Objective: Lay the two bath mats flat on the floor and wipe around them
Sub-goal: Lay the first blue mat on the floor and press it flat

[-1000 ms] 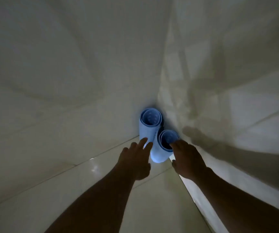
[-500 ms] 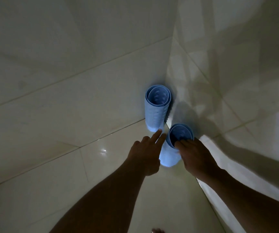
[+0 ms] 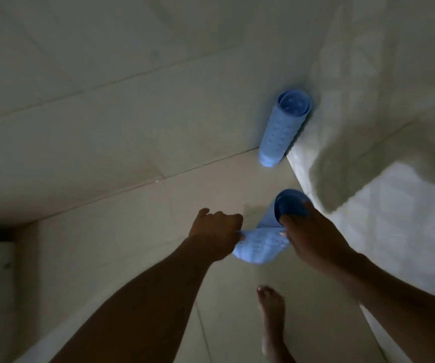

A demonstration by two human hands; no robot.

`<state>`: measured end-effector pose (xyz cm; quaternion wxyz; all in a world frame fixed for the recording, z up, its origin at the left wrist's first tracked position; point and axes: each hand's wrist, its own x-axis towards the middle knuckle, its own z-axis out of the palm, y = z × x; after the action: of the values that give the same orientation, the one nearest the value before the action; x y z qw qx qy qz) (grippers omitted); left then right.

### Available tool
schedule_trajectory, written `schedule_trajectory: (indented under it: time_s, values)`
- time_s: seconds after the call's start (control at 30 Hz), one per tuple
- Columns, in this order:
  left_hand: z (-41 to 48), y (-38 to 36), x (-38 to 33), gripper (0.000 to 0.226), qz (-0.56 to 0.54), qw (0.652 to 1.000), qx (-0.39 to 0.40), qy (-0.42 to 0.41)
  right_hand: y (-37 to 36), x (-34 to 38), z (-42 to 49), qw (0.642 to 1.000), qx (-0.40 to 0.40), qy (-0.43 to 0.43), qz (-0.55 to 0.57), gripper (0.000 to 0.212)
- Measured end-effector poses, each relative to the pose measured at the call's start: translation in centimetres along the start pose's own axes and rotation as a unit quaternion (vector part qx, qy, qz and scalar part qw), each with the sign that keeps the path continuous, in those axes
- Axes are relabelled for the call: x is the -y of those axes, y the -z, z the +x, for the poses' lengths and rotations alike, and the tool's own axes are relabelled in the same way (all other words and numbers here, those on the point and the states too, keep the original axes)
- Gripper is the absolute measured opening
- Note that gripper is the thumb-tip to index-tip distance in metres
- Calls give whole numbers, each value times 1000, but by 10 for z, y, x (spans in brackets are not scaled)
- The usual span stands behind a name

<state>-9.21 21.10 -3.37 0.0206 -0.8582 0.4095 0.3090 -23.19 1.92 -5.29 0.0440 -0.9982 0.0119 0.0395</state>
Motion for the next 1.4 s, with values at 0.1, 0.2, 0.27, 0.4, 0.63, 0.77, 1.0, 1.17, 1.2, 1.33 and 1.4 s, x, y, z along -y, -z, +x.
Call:
schedule_trajectory:
  time_s: [0.1,0.2,0.27,0.4,0.63,0.77,1.0,1.17,1.2,1.33,1.4]
  values:
    - [-72,-20,20,24,-32,999,-31,11,3,62,-23,999,14,-25,22,32]
    - [-143,-40,43,20,-125,990,-37,49,16,122,-48,997,46,-41,38,20]
    - [-186,-56,57,16,-159,985,-30,64,23,158,-66,996,77,-39,30,24]
    - [-245,-90,84,17,-176,979,-38,93,33,219,-81,988,141,-18,58,35]
    - [-229,-193,137,17,-215,962,-63,156,-54,259,-44,953,294,-12,71,27]
    - [-178,-266,174,18,-193,958,-109,180,-149,267,6,949,309,-21,58,38]
    - [-50,-368,259,27,-126,934,-199,268,-306,270,121,987,150,-4,-55,41]
    - [-8,-415,338,30,-69,905,-240,346,-395,269,175,996,93,-17,-2,63]
    - [-5,-422,348,32,-71,897,-247,358,-406,269,176,997,69,-19,9,65]
    - [-7,-463,351,49,-77,866,-301,391,-424,275,148,987,-47,-106,114,76]
    - [-13,-495,329,59,-93,884,-309,338,-429,277,126,967,-42,-190,162,77]
